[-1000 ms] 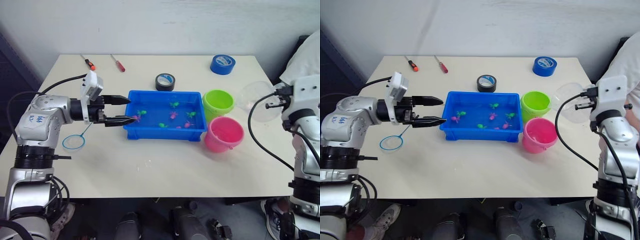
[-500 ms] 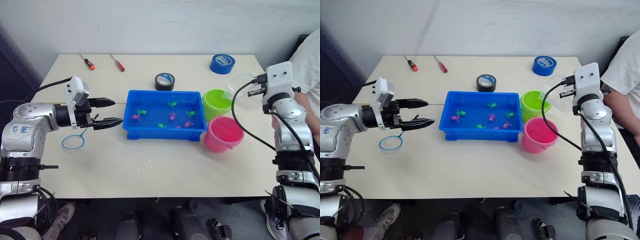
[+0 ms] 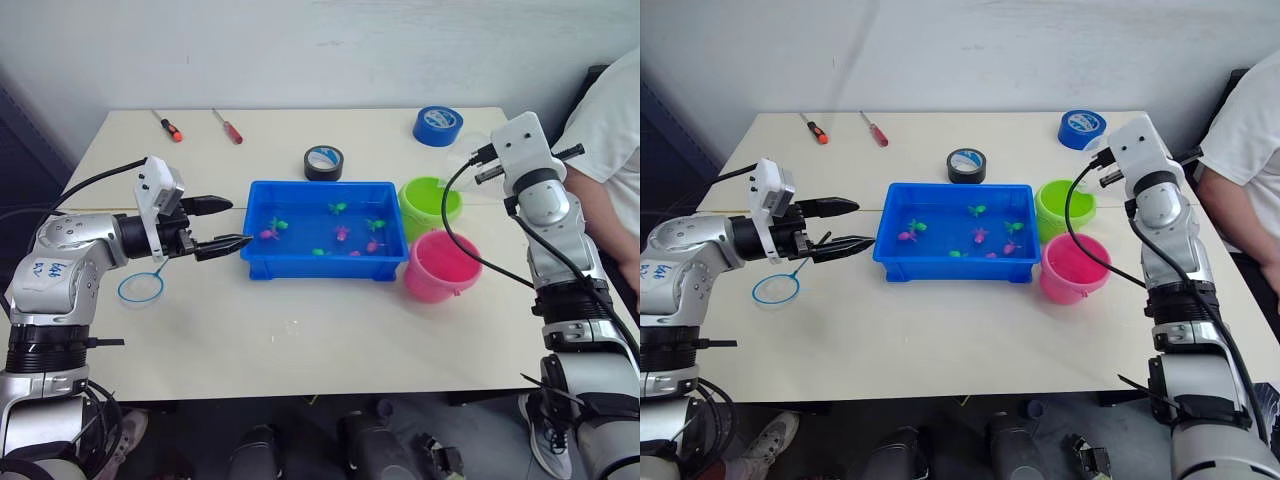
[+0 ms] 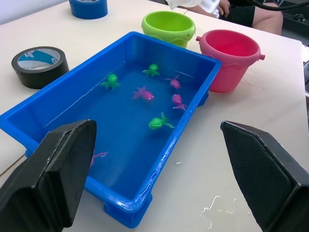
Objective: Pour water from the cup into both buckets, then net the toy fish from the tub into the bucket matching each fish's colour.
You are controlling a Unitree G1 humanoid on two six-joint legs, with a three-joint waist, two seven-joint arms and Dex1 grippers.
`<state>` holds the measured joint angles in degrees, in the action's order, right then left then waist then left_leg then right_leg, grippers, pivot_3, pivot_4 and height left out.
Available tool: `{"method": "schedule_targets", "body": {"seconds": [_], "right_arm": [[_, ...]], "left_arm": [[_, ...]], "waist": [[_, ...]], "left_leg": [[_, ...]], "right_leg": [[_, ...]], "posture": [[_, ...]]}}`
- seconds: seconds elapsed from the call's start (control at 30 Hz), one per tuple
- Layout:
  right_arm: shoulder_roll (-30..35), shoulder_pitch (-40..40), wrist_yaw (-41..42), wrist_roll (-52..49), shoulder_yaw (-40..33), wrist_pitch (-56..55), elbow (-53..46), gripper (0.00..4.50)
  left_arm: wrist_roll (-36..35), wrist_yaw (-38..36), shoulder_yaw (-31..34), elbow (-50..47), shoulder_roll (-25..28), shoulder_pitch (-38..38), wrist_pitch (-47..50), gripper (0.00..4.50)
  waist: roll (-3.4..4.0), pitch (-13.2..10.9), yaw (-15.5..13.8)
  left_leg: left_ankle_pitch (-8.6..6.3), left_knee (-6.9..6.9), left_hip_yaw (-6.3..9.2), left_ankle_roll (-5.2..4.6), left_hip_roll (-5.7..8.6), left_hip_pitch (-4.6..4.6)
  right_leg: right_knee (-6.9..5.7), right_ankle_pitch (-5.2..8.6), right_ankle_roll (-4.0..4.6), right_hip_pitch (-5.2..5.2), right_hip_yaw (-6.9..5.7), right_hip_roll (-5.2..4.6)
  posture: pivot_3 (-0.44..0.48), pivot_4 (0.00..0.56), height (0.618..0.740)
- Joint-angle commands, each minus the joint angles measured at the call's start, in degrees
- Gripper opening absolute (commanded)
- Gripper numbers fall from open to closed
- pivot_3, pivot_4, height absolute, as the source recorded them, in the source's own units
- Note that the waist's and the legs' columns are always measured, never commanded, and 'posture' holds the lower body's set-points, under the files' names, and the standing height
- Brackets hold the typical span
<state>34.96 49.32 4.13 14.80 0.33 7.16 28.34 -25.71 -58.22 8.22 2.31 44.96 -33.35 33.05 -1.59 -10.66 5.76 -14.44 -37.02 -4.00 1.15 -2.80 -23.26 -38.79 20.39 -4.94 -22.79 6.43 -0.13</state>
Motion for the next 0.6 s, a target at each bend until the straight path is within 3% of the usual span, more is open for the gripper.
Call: {"method": "schedule_targets", "body": {"seconds": [0.03,0.6], "right_arm": [[1.6,2.0,-1.4,2.9,1.0,-2.3,-0.2,0.02],[3.4,3.3,-3.7,14.3,8.4,-10.4,2.4,0.02]], "left_arm": [[-1.3,0.7,1.9,-2.4,0.0,-0.2,-0.9,4.5],[-2.4,2.3,2.6,-4.2,0.7,0.8,-0.6,4.5]], "waist": [[0.0,0.0,0.0],[0.0,0.0,0.6]], "left_leg": [[0.0,0.0,0.0,0.0,0.0,0.0],[0.01,0.01,0.0,0.01,0.0,0.0]], "right_leg": [[0.0,0.0,0.0,0.0,0.0,0.0],[0.0,0.0,0.0,0.0,0.0,0.0]], "posture": [[0.0,0.15,0.734],[0.0,0.15,0.734]]}}
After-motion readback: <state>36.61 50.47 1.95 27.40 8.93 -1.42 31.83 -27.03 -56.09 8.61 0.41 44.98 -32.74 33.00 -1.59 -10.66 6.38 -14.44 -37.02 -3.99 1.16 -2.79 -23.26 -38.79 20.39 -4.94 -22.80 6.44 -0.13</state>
